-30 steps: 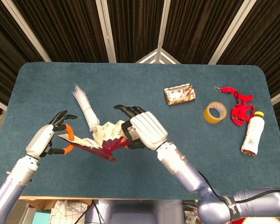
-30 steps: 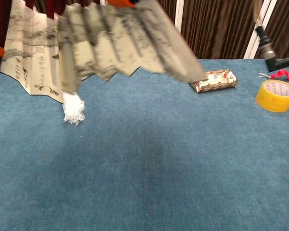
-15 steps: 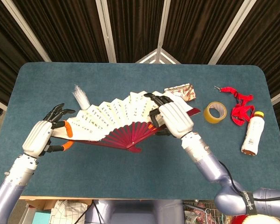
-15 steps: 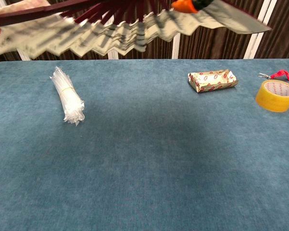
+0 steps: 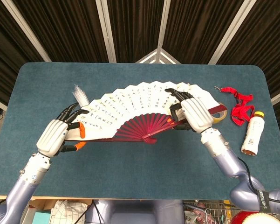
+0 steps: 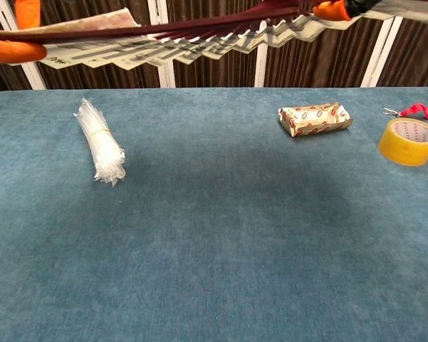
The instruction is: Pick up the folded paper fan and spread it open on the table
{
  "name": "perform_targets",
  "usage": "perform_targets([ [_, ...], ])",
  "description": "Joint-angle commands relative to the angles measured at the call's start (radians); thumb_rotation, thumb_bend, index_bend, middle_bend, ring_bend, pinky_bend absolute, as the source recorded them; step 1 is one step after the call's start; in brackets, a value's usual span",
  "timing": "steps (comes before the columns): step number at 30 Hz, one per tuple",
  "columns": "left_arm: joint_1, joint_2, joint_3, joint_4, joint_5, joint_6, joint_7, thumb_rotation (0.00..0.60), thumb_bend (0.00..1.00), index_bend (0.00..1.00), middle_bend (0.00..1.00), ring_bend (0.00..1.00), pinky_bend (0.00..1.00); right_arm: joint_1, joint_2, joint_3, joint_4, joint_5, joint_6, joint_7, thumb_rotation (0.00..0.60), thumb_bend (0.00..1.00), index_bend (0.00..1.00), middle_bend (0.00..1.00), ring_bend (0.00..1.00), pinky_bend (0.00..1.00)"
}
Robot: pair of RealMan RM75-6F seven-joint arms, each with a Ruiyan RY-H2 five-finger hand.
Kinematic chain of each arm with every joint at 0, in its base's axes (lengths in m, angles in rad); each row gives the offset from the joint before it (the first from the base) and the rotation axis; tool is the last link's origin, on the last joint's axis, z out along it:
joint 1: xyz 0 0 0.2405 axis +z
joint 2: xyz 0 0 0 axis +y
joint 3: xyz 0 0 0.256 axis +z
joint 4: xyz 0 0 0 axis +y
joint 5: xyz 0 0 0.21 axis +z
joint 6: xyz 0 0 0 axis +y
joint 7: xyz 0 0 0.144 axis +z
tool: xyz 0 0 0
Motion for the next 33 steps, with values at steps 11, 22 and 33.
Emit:
perform_targets([
  [11, -0.054, -0.138, -0.006, 0.053, -0.041, 0.000, 0.188, 0.600, 0.46, 0.63, 0.18, 0.00, 0.11, -0.035, -0.054, -0.048, 0.115, -0.092, -0.012, 0.055, 0.600, 0.40, 0.92, 0.17, 0.22, 0.22],
  [22, -0.090, -0.268, -0.015, 0.154, -0.081, 0.019, 0.307, 0.600, 0.46, 0.61, 0.18, 0.00, 0.11, -0.053, -0.179, -0.109, 0.285, -0.125, -0.027, 0.058, 0.600, 0.40, 0.92, 0.17, 0.22, 0.22],
  [33, -0.135, -0.351, -0.028, 0.272, -0.115, -0.001, 0.374, 0.600, 0.46, 0.54, 0.15, 0.00, 0.11, -0.077, -0.230, -0.153, 0.400, -0.169, -0.050, 0.121, 0.600, 0.40, 0.60, 0.16, 0.20, 0.20],
])
